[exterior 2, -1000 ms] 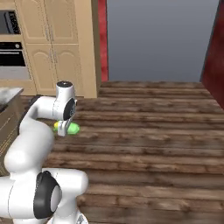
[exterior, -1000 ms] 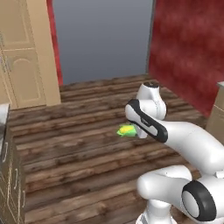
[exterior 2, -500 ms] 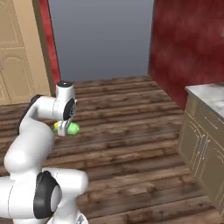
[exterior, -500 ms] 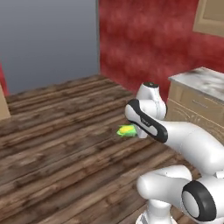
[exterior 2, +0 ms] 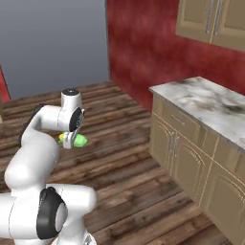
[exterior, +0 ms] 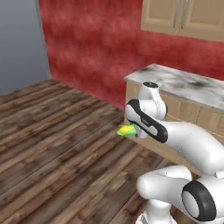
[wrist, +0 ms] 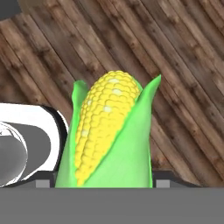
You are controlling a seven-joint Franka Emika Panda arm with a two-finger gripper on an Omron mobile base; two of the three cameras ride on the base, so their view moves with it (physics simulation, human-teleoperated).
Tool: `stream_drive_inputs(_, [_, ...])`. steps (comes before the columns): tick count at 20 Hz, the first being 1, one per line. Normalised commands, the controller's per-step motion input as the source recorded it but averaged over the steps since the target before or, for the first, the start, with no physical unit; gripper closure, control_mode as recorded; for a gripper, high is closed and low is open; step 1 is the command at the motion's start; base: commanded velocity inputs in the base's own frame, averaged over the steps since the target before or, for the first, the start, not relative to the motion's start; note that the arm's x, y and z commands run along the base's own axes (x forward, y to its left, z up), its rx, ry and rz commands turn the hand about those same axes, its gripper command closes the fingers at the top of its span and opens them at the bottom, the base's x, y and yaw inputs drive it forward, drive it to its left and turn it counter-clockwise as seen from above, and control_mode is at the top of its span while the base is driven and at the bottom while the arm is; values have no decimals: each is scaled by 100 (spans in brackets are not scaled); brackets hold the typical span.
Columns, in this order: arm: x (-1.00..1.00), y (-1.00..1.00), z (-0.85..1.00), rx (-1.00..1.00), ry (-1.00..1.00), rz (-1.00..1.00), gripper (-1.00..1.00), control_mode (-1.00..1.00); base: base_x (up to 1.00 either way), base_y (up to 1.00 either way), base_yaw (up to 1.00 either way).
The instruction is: Turn on the sink faucet. Then move the corn from the counter to the sink. Turn off the sink. Move the vegetable from the sink to the pot next to the stove. Finally move the pot to the front left burner.
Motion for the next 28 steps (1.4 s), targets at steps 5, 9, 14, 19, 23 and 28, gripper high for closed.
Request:
stream_drive_inputs(5, [0,0,0,0,0,0,100,100,1,-48,-46])
stream_drive_inputs(9, [0,0,0,0,0,0,100,100,3,-56,-44])
stream_drive_inputs(14, [0,0,0,0,0,0,100,100,3,-64,-42])
stream_drive_inputs(19, [0,0,0,0,0,0,100,100,6,-73,-39])
stream_drive_inputs(23, [0,0,0,0,0,0,100,100,8,-76,-37])
stream_drive_inputs(28, [0,0,0,0,0,0,100,100,11,-84,-32])
